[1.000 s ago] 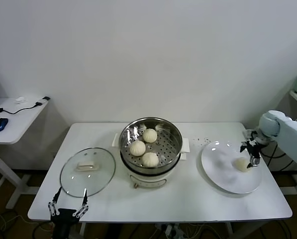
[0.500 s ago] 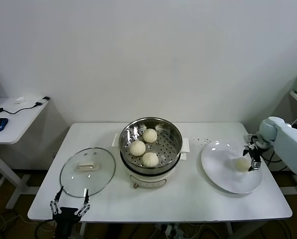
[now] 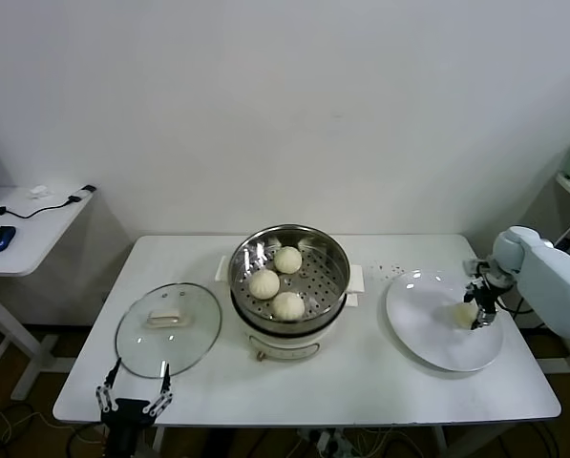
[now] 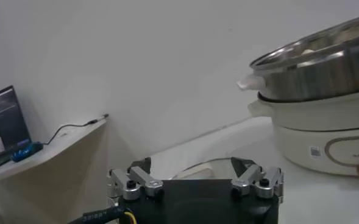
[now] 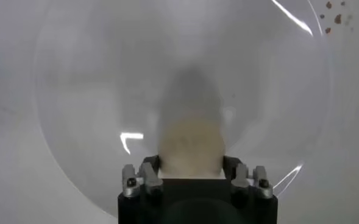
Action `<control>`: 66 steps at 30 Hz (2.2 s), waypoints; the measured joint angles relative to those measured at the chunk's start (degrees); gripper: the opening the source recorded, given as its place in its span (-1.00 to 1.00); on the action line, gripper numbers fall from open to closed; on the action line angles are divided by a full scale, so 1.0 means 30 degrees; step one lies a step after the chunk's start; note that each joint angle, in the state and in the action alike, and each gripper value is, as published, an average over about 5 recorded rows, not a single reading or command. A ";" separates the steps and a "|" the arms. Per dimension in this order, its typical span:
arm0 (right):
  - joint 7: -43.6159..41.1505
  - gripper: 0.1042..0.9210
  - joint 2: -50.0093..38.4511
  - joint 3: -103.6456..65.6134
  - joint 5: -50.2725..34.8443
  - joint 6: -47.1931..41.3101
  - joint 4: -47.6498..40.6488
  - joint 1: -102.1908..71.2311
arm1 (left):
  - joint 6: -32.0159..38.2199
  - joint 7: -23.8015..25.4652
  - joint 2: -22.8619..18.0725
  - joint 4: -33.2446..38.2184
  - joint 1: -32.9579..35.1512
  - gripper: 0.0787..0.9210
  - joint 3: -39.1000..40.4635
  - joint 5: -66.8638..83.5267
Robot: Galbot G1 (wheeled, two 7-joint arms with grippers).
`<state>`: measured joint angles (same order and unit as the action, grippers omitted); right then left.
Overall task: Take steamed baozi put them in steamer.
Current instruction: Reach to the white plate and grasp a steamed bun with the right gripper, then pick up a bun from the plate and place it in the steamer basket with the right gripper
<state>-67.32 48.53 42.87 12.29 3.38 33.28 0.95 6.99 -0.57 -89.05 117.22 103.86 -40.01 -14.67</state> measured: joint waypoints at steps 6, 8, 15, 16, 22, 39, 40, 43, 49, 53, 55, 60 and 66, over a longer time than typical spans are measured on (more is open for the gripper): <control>-0.0108 0.16 -0.0053 0.0070 -0.0378 -0.0028 0.0001 0.0078 | 0.0011 -0.0040 -0.0022 0.0024 0.0055 0.77 0.0065 -0.0029; -0.0112 0.15 -0.0105 0.0170 -0.0589 -0.0079 0.0062 0.0158 | 0.0026 -0.0041 -0.0035 0.0050 0.0077 0.77 0.0091 -0.0037; 0.0024 0.14 -0.0346 0.1683 -0.2610 -0.0699 0.0759 0.1328 | 0.0134 -0.0035 -0.0043 0.0160 0.0194 0.77 0.0173 -0.0045; 0.0056 0.14 -0.0336 0.2097 -0.3093 -0.0857 0.0938 0.1690 | 0.0157 -0.0032 -0.0043 0.0176 0.0218 0.77 0.0195 -0.0043; 0.0226 0.14 0.0023 0.5515 -0.6787 -0.2049 0.2277 0.4789 | 0.0186 0.0069 -0.0043 0.0390 0.0366 0.77 0.0361 0.0000; 0.1343 0.15 0.3936 1.5108 -1.7656 -0.5218 0.6252 1.4140 | 0.0312 0.0224 0.0110 0.0626 0.0222 0.77 0.0760 0.0188; 0.1460 0.15 0.4221 1.5465 -1.8110 -0.5400 0.6514 1.4439 | 0.0333 0.0234 0.0132 0.0582 0.0190 0.77 0.0783 0.0214; 0.1888 0.15 0.5022 1.6413 -1.9259 -0.5944 0.7348 1.5077 | 0.0389 0.0269 0.0194 0.0448 0.0120 0.77 0.0815 0.0308; 0.2886 0.15 0.6486 1.7911 -2.0721 -0.6878 0.8823 1.5543 | 0.0379 0.0355 0.0328 0.0369 -0.0043 0.77 0.0824 0.0451; 0.3550 0.15 0.7288 1.8648 -2.1380 -0.7378 0.9435 1.5482 | 0.0350 0.0382 0.0460 0.0374 -0.0137 0.77 0.0759 0.0521; 0.3868 0.16 0.7635 1.8958 -2.1601 -0.7590 0.9596 1.5346 | 0.0348 0.0390 0.0529 0.0335 -0.0165 0.77 0.0695 0.0587; 0.4459 0.16 0.8427 1.9489 -2.1989 -0.7950 0.9749 1.4772 | 0.0387 0.0406 0.0628 0.0162 -0.0180 0.77 0.0549 0.0756; 0.4927 0.16 0.9092 1.9897 -2.2263 -0.8216 0.9548 1.3970 | 0.0462 0.0412 0.0700 -0.0043 -0.0182 0.77 0.0398 0.0895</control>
<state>-52.53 75.80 102.56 -54.50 -21.26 61.93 42.86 8.37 0.66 -86.95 117.09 103.31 -38.82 -11.98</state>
